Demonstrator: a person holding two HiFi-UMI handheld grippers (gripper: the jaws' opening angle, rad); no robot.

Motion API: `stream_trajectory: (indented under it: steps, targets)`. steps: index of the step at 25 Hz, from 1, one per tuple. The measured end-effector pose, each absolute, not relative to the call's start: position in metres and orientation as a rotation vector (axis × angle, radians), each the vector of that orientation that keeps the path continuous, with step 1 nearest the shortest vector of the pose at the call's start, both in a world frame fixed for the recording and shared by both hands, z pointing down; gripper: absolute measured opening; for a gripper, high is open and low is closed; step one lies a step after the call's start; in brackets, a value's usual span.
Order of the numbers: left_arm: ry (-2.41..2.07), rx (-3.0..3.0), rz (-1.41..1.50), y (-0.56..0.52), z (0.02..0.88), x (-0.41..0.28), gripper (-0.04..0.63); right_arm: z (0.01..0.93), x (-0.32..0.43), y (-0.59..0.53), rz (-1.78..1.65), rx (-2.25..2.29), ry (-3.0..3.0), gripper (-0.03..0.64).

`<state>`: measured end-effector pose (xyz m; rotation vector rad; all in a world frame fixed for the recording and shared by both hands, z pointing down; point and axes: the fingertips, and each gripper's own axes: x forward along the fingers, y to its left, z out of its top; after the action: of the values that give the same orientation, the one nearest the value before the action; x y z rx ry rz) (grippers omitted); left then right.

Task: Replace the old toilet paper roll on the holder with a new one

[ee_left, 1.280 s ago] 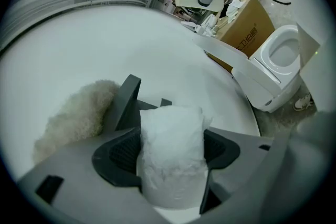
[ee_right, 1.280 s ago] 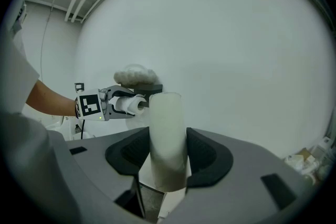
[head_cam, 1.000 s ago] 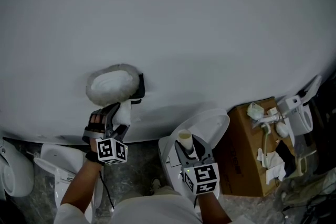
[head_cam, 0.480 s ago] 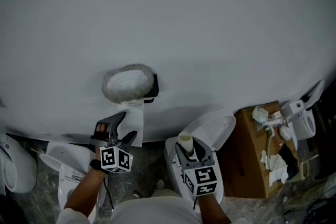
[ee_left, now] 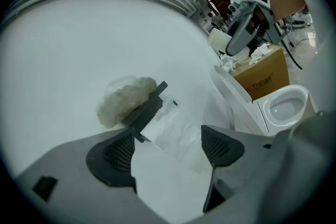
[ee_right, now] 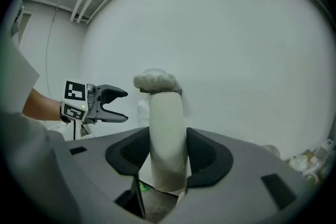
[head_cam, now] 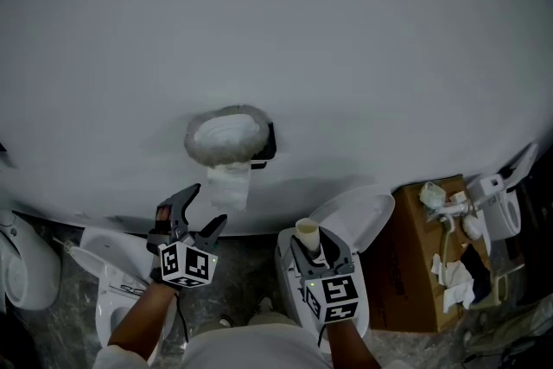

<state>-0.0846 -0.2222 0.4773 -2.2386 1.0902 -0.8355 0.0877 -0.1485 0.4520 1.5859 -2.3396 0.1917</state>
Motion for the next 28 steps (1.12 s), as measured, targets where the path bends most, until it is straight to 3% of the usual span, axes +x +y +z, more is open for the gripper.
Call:
stream_trajectory:
  steps: [19, 24, 28]
  targets:
    - [1.379, -2.498, -0.599, -0.225, 0.473, -0.109, 0.353, 0.442, 0.085, -0.166, 0.151, 1.540, -2.380, 0.202]
    - [1.526, -2.541, -0.495, -0.223, 0.461, -0.123, 0.228, 0.433, 0.085, -0.174, 0.131, 1.523, -2.428, 0.201]
    - [1.569, -2.530, -0.442, -0.221, 0.453, -0.133, 0.056, 0.429, 0.083, -0.180, 0.129, 1.502, -2.458, 0.201]
